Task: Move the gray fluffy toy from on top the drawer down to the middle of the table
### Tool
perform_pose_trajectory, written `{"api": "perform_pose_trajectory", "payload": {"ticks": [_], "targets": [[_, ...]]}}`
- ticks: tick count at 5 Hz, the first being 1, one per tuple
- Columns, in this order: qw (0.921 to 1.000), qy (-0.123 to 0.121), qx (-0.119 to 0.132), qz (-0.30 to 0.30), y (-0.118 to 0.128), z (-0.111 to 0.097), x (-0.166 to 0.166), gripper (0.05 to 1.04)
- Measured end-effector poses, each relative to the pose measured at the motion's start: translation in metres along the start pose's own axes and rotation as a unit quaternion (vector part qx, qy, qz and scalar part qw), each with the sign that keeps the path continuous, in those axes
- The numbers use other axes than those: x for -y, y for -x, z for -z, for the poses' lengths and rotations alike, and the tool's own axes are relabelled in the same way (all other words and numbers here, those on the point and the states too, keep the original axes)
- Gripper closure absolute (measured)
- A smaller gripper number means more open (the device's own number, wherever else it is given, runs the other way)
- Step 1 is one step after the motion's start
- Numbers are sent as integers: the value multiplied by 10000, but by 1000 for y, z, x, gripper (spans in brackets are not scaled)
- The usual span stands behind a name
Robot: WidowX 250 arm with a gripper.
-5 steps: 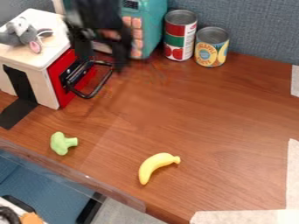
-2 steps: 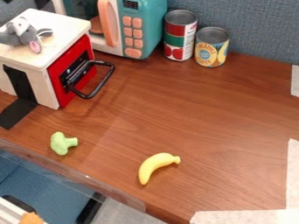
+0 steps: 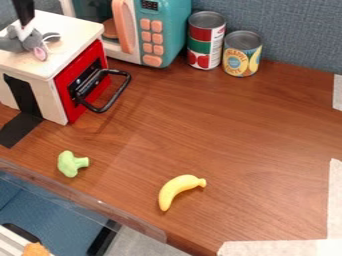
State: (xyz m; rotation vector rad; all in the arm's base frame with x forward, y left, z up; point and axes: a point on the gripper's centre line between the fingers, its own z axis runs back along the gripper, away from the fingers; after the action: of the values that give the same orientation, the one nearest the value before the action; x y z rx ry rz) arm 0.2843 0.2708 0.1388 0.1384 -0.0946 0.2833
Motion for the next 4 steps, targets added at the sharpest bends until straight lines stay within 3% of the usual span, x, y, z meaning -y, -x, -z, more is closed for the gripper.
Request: {"api": "perform_pose_trajectory", "payload": {"ticks": [2, 3, 4], "targets": [[9988, 144, -466, -79, 13, 40, 12, 127], [9991, 81, -390, -140, 13, 39, 13, 316], [9994, 132, -308, -55, 9, 36, 25, 401]]}}
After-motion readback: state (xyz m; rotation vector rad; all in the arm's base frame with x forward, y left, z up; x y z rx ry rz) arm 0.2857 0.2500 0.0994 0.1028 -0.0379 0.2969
